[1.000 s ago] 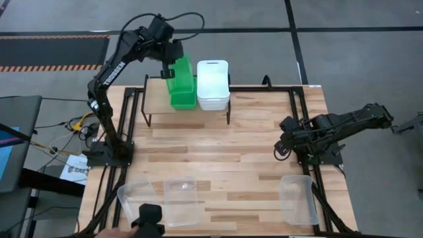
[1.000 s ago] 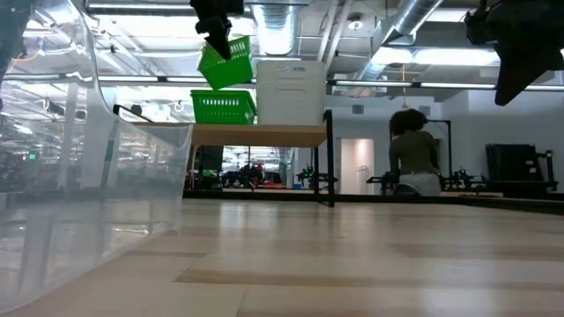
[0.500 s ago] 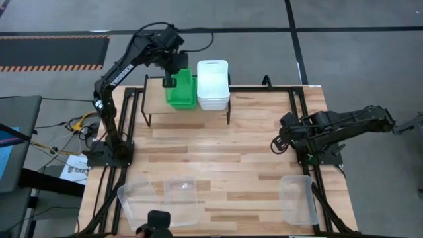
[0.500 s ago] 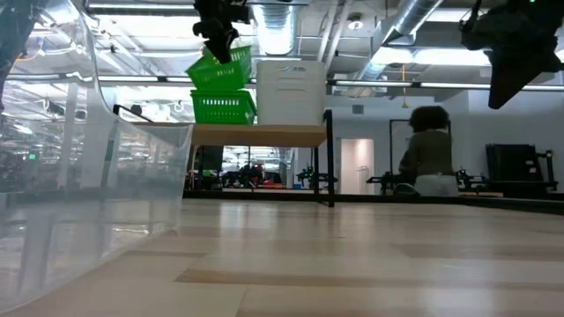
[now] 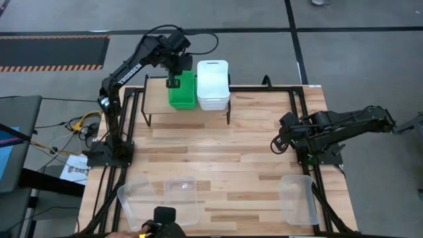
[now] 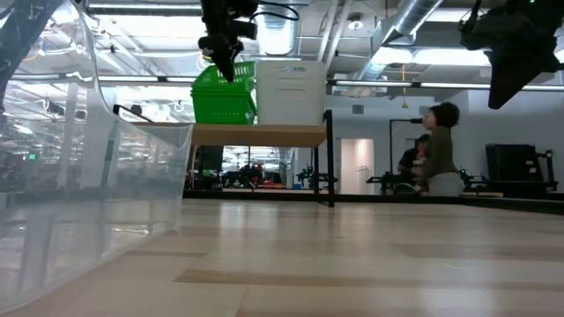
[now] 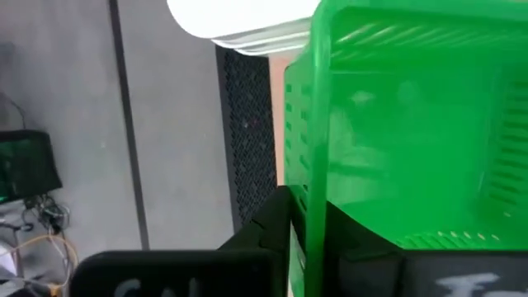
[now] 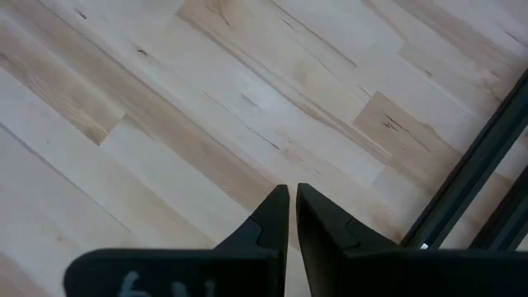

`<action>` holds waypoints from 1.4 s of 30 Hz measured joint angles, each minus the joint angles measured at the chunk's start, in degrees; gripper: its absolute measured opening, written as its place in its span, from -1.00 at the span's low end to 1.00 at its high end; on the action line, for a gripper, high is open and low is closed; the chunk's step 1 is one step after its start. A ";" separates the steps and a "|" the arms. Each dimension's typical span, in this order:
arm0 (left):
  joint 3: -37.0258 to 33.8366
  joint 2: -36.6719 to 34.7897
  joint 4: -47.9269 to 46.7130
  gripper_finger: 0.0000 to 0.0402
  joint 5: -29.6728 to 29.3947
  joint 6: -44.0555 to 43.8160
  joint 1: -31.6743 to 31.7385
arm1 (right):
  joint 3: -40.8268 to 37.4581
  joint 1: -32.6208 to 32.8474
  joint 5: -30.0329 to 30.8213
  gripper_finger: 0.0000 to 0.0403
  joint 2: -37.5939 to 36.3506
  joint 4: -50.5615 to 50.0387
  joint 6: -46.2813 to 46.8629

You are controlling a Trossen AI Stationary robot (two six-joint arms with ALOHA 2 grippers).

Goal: Stack baskets on shelf by color
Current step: Stack the green bin on top of the green bins on the shelf

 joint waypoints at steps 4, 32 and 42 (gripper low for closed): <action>0.00 0.00 -0.05 -0.81 -0.85 -0.75 -0.04 | 0.00 0.02 0.00 -0.74 0.00 0.00 -0.02; 2.30 -0.09 19.30 -0.99 -28.22 -46.27 -7.81 | 0.00 0.02 -0.13 -0.74 0.00 0.00 -0.02; -8.38 -0.87 26.04 -1.00 -33.46 -56.83 -11.80 | 0.00 0.05 -0.13 -0.74 -0.01 -0.05 -0.04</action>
